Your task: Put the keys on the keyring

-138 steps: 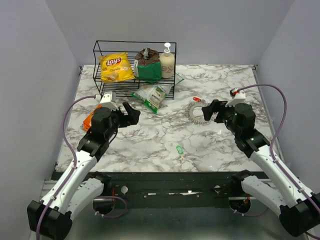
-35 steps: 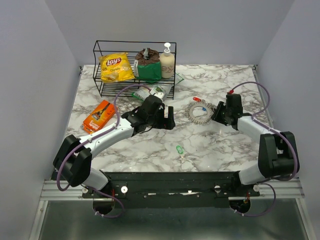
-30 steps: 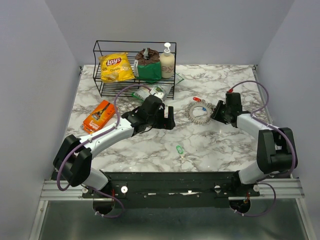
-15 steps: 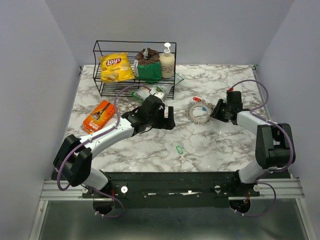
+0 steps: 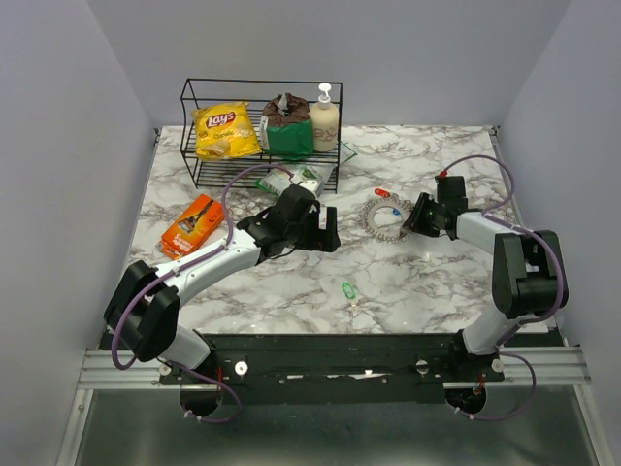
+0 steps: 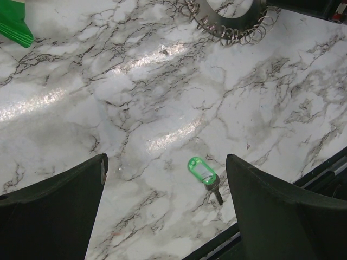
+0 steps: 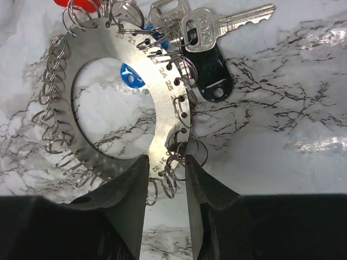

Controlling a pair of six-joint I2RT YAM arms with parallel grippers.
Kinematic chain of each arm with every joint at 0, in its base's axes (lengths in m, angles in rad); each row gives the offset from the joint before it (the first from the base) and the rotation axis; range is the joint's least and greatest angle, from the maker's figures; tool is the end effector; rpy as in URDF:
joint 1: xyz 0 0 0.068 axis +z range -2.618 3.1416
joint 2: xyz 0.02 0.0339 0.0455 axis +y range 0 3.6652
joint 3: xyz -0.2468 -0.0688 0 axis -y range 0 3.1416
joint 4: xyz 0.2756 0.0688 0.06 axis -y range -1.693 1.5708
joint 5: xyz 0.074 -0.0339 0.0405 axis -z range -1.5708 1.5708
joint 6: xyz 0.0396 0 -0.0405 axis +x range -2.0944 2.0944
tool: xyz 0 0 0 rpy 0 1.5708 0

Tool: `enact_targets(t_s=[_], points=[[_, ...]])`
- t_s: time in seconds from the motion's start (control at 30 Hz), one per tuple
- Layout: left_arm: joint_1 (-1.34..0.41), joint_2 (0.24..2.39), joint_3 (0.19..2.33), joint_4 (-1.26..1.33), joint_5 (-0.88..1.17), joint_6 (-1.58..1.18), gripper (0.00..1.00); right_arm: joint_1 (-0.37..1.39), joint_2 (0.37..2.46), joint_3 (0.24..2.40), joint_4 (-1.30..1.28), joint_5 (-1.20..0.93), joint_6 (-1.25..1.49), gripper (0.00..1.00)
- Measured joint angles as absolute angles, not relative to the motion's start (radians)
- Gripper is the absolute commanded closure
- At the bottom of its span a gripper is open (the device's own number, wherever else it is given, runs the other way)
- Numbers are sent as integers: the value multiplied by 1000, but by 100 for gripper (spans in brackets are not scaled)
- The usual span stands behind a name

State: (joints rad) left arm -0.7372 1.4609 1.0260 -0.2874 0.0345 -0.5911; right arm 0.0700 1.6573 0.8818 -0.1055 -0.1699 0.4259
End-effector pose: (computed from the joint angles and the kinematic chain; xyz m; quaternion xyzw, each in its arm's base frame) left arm 0.2607 -0.2386 0.2220 0.0736 0.9083 -0.2661 0.3144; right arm 0.3507 0.0313 0.1221 0.1378 0.9280 0.1601 0.3070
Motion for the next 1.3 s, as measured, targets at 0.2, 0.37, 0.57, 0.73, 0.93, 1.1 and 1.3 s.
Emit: enact_targets(t_s=[0.2, 0.37, 0.57, 0.73, 0.93, 1.1, 1.3], points=[[-737, 1461, 1026, -287, 34, -591, 1, 70, 1666, 882, -106, -200, 424, 66], [-737, 1461, 1026, -287, 35, -591, 1, 70, 1667, 882, -108, -237, 421, 75], [-737, 1461, 1026, -287, 35, -591, 1, 70, 1667, 882, -123, -295, 421, 76], [-737, 1461, 1026, -287, 34, -591, 1, 70, 1667, 882, -130, -340, 421, 77], [-737, 1461, 1026, -287, 34, -590, 1, 70, 1667, 879, -136, -380, 420, 77], [-737, 1461, 1026, -287, 34, -588, 1, 70, 1666, 852, -136, -408, 420, 77], [-737, 1461, 1026, -287, 34, -588, 1, 70, 1652, 816, -136, -439, 423, 77]])
